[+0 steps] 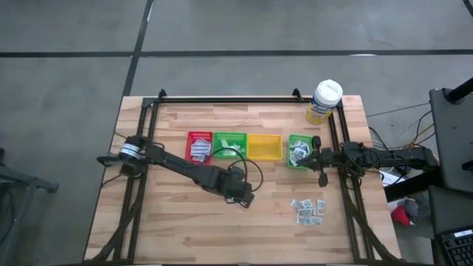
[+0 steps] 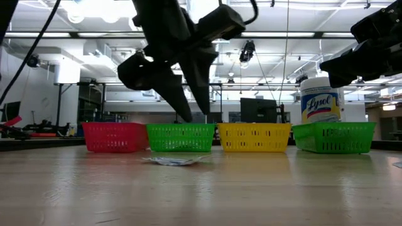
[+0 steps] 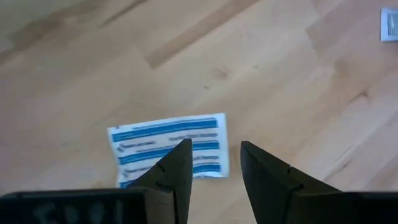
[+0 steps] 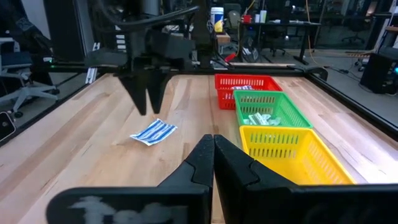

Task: Pick & Place First Aid Supplies
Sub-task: Put the blue bandage into the red bin

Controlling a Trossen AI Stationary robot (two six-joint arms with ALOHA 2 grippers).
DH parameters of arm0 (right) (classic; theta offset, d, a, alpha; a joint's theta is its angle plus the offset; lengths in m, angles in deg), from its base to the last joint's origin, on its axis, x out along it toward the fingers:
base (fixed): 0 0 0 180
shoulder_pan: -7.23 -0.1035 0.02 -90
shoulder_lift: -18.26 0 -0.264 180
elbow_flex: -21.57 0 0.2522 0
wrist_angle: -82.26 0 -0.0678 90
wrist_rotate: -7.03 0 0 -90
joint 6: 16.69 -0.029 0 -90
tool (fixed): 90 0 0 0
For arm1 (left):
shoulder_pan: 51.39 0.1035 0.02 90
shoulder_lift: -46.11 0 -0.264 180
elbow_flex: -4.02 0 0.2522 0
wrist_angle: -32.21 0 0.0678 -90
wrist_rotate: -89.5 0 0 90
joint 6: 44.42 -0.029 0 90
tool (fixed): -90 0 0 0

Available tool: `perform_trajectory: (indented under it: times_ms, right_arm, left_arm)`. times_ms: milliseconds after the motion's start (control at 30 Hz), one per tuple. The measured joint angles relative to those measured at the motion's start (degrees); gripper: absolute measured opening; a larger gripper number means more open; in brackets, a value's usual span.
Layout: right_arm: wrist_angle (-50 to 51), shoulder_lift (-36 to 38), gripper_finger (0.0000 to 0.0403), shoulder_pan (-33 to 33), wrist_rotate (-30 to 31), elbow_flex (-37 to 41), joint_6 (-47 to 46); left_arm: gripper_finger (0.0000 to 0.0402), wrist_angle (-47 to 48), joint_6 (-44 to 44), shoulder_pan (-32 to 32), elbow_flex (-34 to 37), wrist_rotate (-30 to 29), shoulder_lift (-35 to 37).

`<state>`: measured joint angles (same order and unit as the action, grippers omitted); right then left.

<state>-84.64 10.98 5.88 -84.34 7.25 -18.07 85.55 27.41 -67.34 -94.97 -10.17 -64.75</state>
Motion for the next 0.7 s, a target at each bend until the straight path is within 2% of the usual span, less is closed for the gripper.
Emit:
perform_trajectory:
  times_ms: [300, 500, 700]
  right_arm:
    - [0.00, 0.00, 0.0008, -0.02, -0.02, 0.01, 0.02]
    - [0.00, -0.02, 0.0008, 0.00, 0.00, 0.01, -0.09]
    - [0.00, 0.00, 0.0008, -0.02, 0.00, 0.01, 0.00]
  left_arm:
    - [0.0128, 0.39, 0.50, -0.32, -4.68, 3.44, -4.83]
    - [0.0128, 0.33, 1.48, -0.54, -4.73, 5.25, -4.91]
    - [0.0128, 0.22, -4.69, -0.67, -4.76, 8.44, -4.83]
